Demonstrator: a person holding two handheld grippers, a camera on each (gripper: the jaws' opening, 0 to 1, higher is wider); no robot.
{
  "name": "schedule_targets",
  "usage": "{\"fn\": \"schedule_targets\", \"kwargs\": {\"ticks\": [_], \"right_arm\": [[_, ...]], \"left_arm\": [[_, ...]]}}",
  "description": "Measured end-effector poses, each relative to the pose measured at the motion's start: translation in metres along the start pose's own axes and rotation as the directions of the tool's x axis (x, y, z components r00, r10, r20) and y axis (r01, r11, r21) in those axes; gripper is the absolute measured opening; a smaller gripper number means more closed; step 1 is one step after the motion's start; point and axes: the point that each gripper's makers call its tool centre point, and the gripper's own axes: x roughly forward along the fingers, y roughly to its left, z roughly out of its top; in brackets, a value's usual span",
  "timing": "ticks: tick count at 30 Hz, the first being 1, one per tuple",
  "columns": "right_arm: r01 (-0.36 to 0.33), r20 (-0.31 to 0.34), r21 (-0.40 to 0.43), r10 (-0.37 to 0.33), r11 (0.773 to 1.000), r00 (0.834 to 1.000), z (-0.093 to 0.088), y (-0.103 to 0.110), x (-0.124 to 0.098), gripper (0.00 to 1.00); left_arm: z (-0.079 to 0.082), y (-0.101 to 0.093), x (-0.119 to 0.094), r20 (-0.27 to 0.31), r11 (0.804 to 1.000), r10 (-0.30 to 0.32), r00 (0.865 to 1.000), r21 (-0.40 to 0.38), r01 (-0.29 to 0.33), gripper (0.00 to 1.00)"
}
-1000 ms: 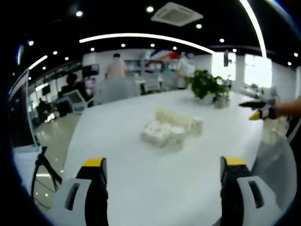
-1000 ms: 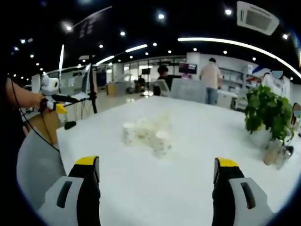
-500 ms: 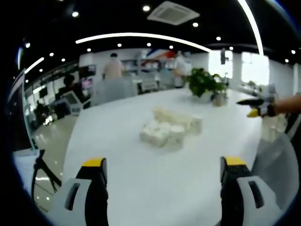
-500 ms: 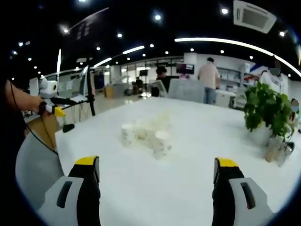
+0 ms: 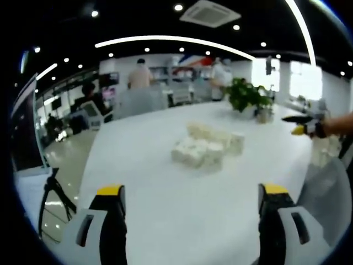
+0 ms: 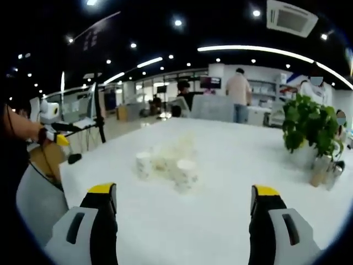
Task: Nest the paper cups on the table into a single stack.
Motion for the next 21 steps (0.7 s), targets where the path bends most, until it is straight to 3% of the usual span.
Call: {"fn": "schedule_targets", "kwargs": {"ticks": [6,17,21], "right_arm": [[-0.016,0.010,-0.060,0.017,0.998,1.000,0.010,-0.003,0.018,0.99],[-0.041,0.020,-0.060,0.042,0.997,0.999,0.012,-0.009,0.041,1.00],[-0.049,0.018,-0.060,0.050,0.997,0.999,0.012,-0.010,0.051,1.00]], "left_arm": [[0.006,0.005,-0.001,0.025,1.000,0.009,1.000,-0.023,-0.008,0.99],[0.000,0.008,0.002,0.017,1.000,0.006,1.000,-0.024,-0.005,0.99],[0.002,0.008,0.005,0.031,0.999,0.011,0.999,0.032,-0.012,0.99]]}}
